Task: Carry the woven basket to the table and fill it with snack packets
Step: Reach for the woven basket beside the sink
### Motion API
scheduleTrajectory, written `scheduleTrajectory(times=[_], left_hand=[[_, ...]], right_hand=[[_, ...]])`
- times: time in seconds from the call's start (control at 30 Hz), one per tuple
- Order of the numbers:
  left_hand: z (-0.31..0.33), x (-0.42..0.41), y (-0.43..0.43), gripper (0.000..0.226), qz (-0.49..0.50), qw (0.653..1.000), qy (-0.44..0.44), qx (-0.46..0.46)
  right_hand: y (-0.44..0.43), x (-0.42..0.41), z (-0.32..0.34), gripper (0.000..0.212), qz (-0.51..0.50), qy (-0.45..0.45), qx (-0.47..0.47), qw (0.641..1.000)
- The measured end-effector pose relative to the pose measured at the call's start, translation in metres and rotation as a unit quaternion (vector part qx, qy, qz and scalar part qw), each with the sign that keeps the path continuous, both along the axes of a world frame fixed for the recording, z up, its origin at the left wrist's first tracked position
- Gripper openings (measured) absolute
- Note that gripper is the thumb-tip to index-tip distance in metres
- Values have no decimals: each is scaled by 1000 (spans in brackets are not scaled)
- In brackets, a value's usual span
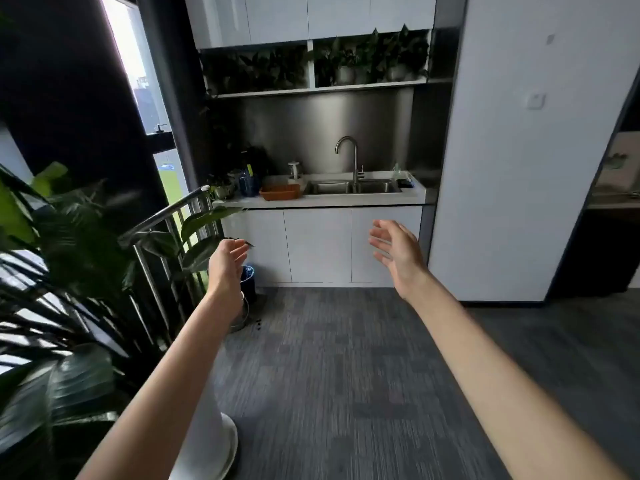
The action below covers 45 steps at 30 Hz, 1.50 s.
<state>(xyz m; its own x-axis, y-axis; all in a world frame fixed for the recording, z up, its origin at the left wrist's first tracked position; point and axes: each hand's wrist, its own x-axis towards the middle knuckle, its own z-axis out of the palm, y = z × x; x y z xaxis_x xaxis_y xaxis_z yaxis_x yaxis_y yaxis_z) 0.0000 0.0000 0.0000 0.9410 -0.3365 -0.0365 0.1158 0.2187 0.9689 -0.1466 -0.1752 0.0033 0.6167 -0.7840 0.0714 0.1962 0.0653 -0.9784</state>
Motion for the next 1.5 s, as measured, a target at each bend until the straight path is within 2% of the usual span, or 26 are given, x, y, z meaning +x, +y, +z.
scheduleTrajectory(times=[0.17, 0.7, 0.8, 0.97, 1.2, 1.3, 1.43, 1.5], left_hand=[[2, 51, -81, 44, 27, 1000, -6, -5], [4, 236, -295, 42, 78, 997, -2, -28], [1, 291, -332, 42, 80, 996, -9, -29], [5, 400, -397, 43, 76, 997, -15, -16], [11, 532, -477, 44, 69, 997, -29, -5], [2, 583, -506, 44, 77, 997, -19, -6], [-17, 656, -547, 44, 93, 996, 4, -13], [-24, 697, -568, 44, 105, 994, 9, -15]], right_hand=[[-79, 55, 9, 36, 15, 7, -21, 1000], [-316, 255, 3, 36, 42, 13, -13, 999], [-354, 312, 1, 34, 43, 5, -14, 999], [-421, 425, 9, 18, 53, -8, -8, 999], [-501, 557, 16, 18, 54, -10, -6, 999], [-533, 610, 7, 19, 48, -7, 4, 999], [-579, 691, -9, 30, 50, 4, 13, 999], [-604, 733, -14, 28, 57, 2, 15, 998]])
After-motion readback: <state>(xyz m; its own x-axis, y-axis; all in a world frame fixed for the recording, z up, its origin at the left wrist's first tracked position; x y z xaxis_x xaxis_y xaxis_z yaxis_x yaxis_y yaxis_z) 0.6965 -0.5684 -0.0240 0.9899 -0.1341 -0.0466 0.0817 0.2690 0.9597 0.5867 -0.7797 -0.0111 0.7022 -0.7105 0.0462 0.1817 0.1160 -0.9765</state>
